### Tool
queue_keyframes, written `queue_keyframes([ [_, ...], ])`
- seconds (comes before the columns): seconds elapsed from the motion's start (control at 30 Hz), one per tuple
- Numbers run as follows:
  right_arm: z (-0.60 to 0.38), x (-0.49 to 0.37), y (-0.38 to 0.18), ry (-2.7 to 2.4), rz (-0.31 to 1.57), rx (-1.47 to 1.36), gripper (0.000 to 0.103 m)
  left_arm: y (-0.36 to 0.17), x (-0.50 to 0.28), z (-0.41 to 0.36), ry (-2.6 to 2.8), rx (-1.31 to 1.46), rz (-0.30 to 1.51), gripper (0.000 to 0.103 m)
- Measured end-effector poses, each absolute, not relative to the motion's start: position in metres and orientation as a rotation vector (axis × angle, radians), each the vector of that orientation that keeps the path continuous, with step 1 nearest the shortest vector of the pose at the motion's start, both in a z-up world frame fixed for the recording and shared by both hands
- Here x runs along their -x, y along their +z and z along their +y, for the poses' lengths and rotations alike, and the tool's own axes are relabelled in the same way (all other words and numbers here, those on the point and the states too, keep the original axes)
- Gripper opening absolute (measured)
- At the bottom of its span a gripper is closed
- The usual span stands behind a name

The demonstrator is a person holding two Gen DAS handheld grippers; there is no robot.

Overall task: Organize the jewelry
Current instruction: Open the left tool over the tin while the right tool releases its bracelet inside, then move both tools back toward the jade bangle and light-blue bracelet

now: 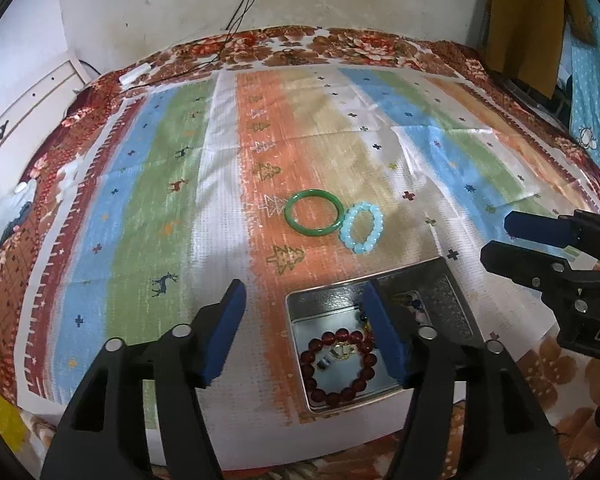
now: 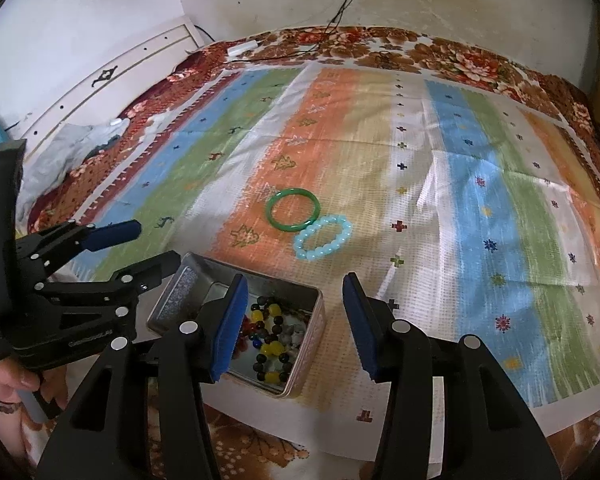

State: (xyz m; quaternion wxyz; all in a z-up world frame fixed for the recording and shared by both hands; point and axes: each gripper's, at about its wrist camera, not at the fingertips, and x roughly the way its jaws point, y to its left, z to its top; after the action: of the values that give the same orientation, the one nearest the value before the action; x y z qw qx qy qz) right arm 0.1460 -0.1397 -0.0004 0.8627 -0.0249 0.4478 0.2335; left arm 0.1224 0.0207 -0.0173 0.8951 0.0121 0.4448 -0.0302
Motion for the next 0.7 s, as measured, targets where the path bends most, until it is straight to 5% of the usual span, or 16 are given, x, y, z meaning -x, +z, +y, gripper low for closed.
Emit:
queue_keyframes([
  [0.2, -0.149, -0.159, -0.003, 0.446, 0.939, 0.024, 0.059, -0.015, -0.131, 0.029, -0.038, -0.015, 0.909, 0.078],
  [0.7, -0.150, -0.201, -0.023, 0.417, 1.004, 0.000, 0.065, -0.020, -0.174, 0.040, -0.020, -0.017, 0.947, 0.085],
])
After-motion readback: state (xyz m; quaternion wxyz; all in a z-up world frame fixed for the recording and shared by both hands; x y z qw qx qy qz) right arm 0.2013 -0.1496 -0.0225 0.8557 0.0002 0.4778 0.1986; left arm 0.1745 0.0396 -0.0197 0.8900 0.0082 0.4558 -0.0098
